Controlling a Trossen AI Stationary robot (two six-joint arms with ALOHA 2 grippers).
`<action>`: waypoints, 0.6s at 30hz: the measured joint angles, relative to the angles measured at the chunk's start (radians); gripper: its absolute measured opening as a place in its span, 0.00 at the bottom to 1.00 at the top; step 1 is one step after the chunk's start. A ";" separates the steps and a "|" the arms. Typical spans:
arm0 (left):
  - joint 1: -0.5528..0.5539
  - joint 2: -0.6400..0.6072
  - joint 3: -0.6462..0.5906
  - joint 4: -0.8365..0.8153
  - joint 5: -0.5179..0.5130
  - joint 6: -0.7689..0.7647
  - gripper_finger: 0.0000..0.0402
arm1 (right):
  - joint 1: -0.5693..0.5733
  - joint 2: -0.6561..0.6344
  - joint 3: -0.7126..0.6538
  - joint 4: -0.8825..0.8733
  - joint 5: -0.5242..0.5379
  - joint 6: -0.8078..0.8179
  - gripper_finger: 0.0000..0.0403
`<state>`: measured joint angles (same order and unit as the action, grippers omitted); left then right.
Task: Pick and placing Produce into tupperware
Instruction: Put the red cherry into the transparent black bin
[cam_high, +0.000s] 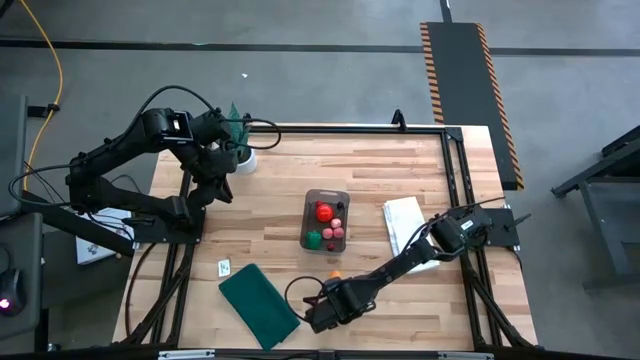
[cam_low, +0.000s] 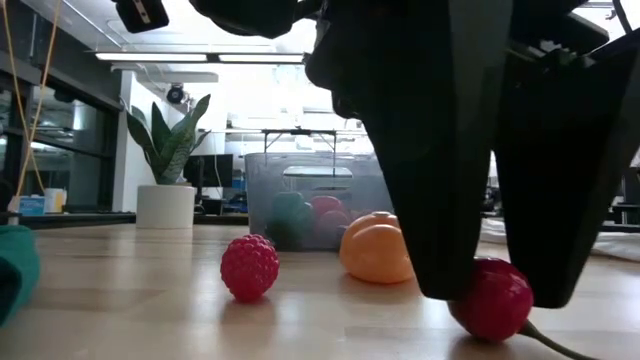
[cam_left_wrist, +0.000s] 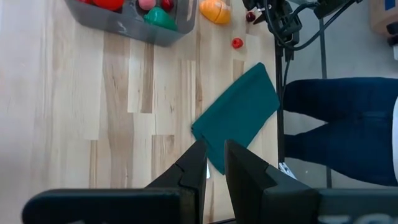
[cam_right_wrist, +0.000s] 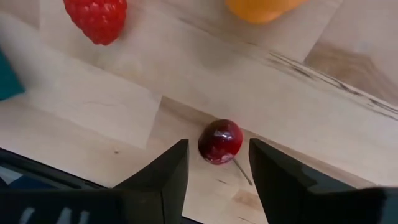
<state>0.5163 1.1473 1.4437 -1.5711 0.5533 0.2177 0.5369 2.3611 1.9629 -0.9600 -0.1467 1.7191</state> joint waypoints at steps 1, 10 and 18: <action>0.000 0.000 0.000 0.000 0.000 -0.002 0.11 | 0.000 0.000 0.000 0.000 0.000 0.000 0.39; 0.000 0.000 0.000 0.000 0.000 -0.005 0.11 | 0.000 0.016 0.000 0.046 -0.001 0.001 0.39; 0.000 0.000 0.000 0.000 0.000 -0.005 0.11 | 0.000 0.016 0.000 0.039 0.013 0.005 0.39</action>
<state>0.5163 1.1476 1.4437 -1.5708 0.5533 0.2123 0.5369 2.3775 1.9625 -0.9214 -0.1333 1.7237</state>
